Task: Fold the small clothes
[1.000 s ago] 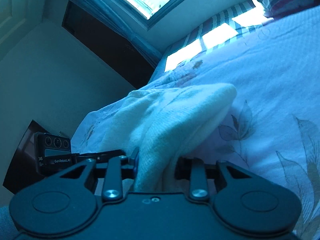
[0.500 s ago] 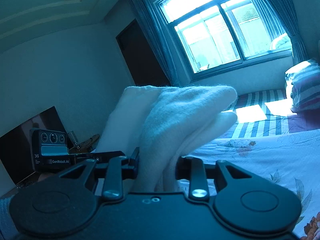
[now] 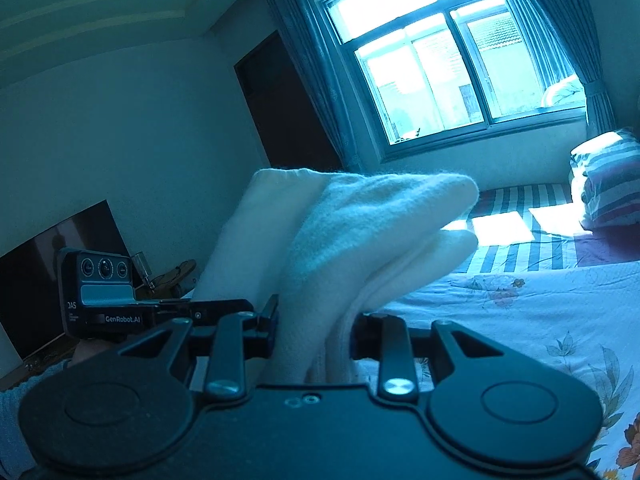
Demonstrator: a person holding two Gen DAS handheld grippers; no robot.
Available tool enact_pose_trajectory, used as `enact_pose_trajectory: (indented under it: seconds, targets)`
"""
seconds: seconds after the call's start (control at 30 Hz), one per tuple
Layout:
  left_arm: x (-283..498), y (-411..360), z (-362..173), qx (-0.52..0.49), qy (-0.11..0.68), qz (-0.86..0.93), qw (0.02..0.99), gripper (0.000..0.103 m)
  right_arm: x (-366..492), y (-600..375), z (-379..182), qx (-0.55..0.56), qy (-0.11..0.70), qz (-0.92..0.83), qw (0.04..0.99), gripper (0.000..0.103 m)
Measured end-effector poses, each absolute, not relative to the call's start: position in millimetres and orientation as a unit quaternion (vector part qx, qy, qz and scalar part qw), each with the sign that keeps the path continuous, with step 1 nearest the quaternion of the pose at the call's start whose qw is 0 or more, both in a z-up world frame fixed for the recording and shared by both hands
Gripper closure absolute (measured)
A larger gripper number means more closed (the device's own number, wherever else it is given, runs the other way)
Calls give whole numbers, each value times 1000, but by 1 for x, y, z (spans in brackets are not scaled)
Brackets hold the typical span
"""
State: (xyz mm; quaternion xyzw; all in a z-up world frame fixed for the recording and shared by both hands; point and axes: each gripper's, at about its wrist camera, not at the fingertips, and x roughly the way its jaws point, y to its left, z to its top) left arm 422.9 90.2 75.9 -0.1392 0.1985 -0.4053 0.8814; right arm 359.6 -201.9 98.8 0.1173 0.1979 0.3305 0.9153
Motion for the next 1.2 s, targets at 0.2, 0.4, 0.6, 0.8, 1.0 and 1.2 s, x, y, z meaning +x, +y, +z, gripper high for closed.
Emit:
enact_pose_trajectory:
  seconds: [0.2, 0.4, 0.6, 0.8, 1.0, 1.2]
  targets:
    - [488, 89, 25, -157, 247, -374, 880, 68, 427, -203, 56, 136, 240, 342, 898, 73]
    - [555, 88, -38, -176, 305, -344, 871, 68, 505, -201, -9, 162, 299, 345, 875, 73]
    - [610, 88, -100, -199, 369, -313, 852, 68, 568, -199, -77, 201, 362, 342, 844, 73]
    - [626, 91, -147, -270, 404, -297, 822, 61, 602, -200, -136, 255, 422, 318, 809, 66]
    - [577, 96, -147, -267, 420, -310, 810, 36, 575, -226, -132, 296, 424, 302, 801, 32]
    - [539, 93, -162, -315, 445, -322, 774, 37, 522, -244, -141, 319, 457, 303, 773, 32]
